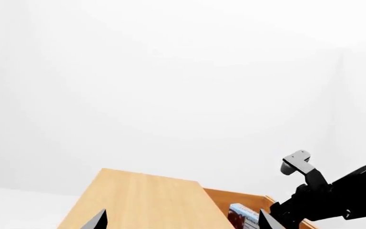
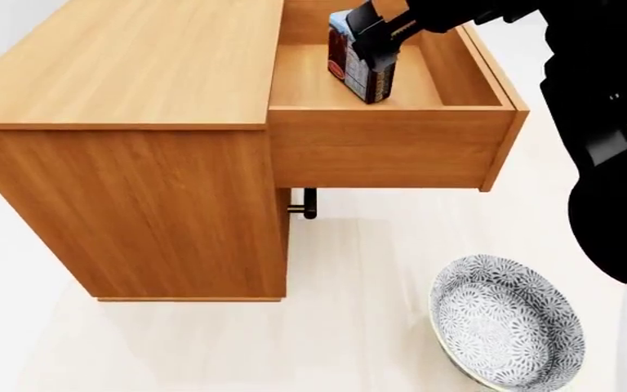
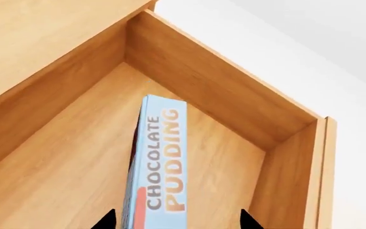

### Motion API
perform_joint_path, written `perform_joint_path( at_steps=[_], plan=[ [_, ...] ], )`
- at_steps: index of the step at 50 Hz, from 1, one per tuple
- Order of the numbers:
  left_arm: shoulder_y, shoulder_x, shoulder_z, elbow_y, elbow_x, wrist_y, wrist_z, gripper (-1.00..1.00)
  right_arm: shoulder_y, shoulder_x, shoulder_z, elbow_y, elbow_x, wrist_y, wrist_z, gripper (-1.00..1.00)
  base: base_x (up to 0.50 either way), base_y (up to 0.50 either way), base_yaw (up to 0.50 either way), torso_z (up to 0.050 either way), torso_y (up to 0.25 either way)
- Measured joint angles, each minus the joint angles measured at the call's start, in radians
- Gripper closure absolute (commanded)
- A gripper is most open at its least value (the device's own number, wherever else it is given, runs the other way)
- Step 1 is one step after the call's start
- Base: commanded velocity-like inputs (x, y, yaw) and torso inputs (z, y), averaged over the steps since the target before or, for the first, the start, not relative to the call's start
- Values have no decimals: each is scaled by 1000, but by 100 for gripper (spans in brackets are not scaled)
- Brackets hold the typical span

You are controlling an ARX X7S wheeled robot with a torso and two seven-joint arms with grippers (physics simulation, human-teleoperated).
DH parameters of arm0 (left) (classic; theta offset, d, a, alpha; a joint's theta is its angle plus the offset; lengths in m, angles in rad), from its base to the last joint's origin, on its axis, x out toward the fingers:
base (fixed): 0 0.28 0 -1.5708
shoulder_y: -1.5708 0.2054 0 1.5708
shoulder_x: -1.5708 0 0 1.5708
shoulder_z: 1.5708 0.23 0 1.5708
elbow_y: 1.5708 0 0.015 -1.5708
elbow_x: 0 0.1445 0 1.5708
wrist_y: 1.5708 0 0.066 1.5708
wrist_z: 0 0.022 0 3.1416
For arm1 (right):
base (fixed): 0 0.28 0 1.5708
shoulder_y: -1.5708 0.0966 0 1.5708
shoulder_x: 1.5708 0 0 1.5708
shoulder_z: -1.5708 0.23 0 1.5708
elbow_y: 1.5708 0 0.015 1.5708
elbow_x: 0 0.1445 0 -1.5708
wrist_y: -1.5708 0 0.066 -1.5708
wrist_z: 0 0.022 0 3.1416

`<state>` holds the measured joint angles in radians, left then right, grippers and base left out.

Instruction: Put the chocolate pudding in the top drawer of the cabinet and close it.

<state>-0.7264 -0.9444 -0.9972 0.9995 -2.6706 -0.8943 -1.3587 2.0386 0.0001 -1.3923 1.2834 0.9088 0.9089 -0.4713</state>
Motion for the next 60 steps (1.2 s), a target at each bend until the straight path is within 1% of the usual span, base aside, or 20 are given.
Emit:
perform_joint_path(
  at_steps=[11, 20, 25, 33, 38, 50, 60],
  plan=[
    [1, -5, -4, 0, -1, 6, 1, -100, 13, 0, -1, -6, 1, 0, -13, -100, 0, 0, 0, 0, 0],
    [2, -8, -11, 3, -7, 12, -1, -100, 60, 0, 17, 6, 20, -12, -38, -100, 0, 0, 0, 0, 0],
    [2, -7, -12, 4, -6, 14, 0, -100, 91, 1, 82, 13, -27, -16, -54, -100, 0, 0, 0, 0, 0],
    [2, -9, -18, 2, -7, 13, 2, -100, 123, 28, 252, 12, -165, -45, -60, -100, 0, 0, 0, 0, 0],
    [3, -9, -27, 1, -8, 7, 4, -100, 90, 124, 360, -151, -176, 5, 20, -100, 0, 0, 0, 0, 0],
    [5, 6, -37, -3, 1, -10, 12, -100, -58, 400, 576, -608, -92, 157, 253, -100, 0, 0, 0, 0, 0],
    [11, 20, -39, -3, 8, -18, 16, -100, -183, 573, 688, -842, -42, 158, 350, -100, 0, 0, 0, 0, 0]
  ],
)
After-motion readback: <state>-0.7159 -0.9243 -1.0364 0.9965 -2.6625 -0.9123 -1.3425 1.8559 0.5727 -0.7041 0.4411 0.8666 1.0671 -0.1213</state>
